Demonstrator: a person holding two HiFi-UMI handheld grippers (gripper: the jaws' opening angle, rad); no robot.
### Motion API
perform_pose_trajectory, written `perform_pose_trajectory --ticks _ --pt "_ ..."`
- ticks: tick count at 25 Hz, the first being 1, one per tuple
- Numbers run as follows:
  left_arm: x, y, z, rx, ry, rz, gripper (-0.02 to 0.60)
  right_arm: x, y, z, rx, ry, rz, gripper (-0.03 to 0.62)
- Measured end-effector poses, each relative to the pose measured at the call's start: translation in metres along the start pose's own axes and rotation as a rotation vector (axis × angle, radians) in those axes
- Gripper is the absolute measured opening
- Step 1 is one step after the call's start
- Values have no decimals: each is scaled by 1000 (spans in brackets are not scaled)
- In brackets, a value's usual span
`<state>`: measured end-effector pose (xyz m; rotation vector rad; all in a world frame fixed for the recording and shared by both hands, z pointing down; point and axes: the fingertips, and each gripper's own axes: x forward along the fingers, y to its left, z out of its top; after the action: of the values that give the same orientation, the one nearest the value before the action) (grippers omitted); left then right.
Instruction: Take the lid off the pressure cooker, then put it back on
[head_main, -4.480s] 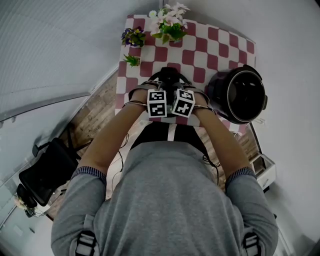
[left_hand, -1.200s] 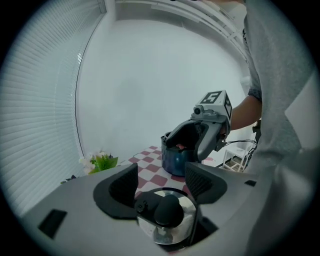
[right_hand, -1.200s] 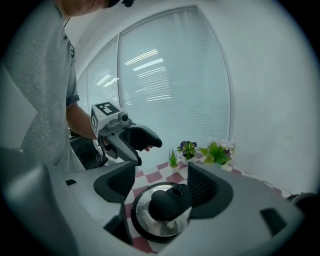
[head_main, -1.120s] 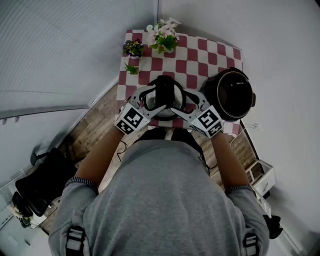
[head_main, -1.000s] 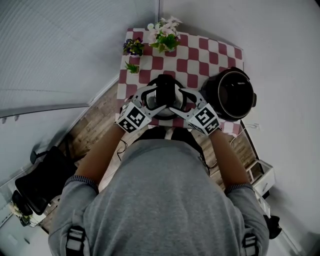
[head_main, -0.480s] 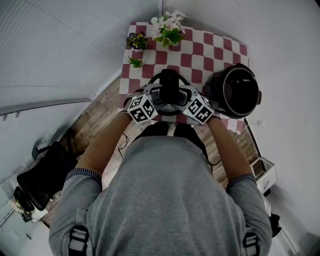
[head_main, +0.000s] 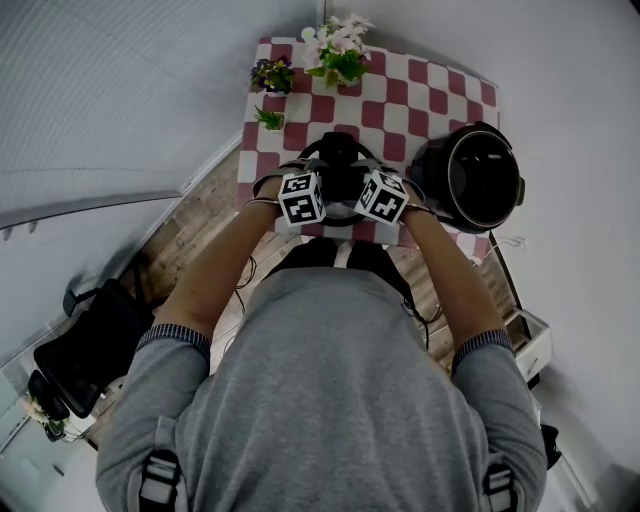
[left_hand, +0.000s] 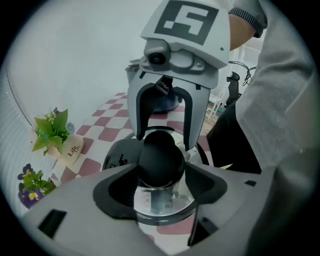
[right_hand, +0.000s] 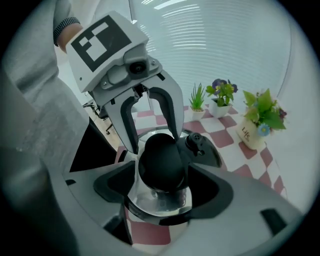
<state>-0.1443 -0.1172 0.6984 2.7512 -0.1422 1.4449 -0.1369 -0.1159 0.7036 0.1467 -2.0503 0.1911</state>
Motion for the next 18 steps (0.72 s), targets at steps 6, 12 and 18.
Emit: perform_pose_trajectory --ticks 6,12,18 --pt "17 2 -5 15 89 -59 316 18 -1 -9 -104 151 34 347" --pt "25 0 -8 20 118 -106 316 28 1 -10 -132 203 50 350" --pt "25 2 -8 40 131 -134 310 27 -3 -9 -133 205 57 300"
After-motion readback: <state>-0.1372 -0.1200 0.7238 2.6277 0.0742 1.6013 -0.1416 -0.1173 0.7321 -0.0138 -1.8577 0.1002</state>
